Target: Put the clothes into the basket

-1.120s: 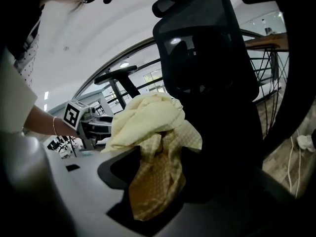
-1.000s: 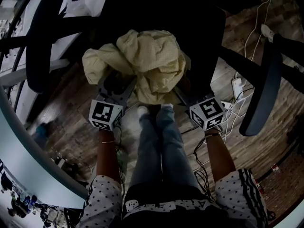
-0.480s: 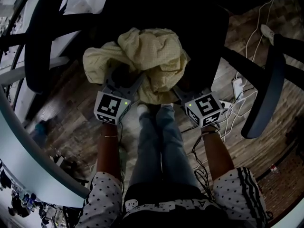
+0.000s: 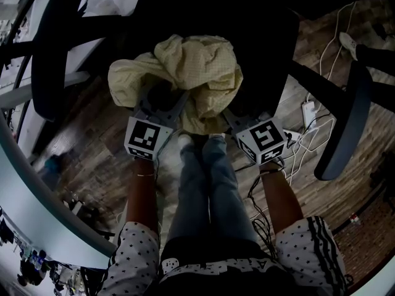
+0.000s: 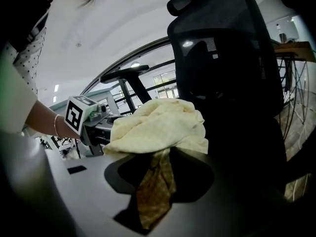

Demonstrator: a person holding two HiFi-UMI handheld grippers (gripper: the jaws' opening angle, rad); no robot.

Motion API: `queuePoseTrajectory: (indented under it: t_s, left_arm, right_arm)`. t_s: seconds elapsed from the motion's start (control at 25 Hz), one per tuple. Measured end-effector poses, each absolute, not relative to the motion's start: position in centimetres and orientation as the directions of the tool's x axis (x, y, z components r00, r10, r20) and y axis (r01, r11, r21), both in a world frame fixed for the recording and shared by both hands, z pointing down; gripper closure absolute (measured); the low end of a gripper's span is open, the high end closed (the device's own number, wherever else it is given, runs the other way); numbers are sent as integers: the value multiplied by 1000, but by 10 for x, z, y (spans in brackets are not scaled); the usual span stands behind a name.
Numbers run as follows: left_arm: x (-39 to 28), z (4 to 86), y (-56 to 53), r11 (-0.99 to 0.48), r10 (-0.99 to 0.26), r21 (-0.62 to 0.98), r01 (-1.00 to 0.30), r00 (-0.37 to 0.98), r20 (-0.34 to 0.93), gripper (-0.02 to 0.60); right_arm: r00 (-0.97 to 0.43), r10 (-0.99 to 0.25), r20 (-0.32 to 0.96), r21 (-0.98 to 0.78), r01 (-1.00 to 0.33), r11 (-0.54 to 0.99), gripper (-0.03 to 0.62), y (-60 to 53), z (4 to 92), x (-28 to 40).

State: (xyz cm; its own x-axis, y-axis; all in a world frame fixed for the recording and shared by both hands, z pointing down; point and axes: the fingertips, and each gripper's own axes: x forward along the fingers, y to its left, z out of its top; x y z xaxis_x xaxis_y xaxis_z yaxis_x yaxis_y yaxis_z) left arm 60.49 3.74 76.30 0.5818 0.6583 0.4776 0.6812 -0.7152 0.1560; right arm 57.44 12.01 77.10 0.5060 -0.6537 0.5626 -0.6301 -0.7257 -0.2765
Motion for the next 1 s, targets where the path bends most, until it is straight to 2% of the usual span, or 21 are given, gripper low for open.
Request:
queuePoseTrajectory:
  t_s: [0.24,0.4,1.0]
  left_arm:
    - [608,757,34,-732,651,167,661,605,459,463]
    - [609,755,34,-733,646,154,663,606,465,521]
    - [586,732,50,-672,695,145,726,552,461,549]
  right_arm:
    - [520,-657,546,-288,-620,-730,511,115,767,575]
    - [521,-658,543,-292,-618,-730,531,114,765,576]
    - [549,-676,492,-320,-608,-727,543,94,740,573]
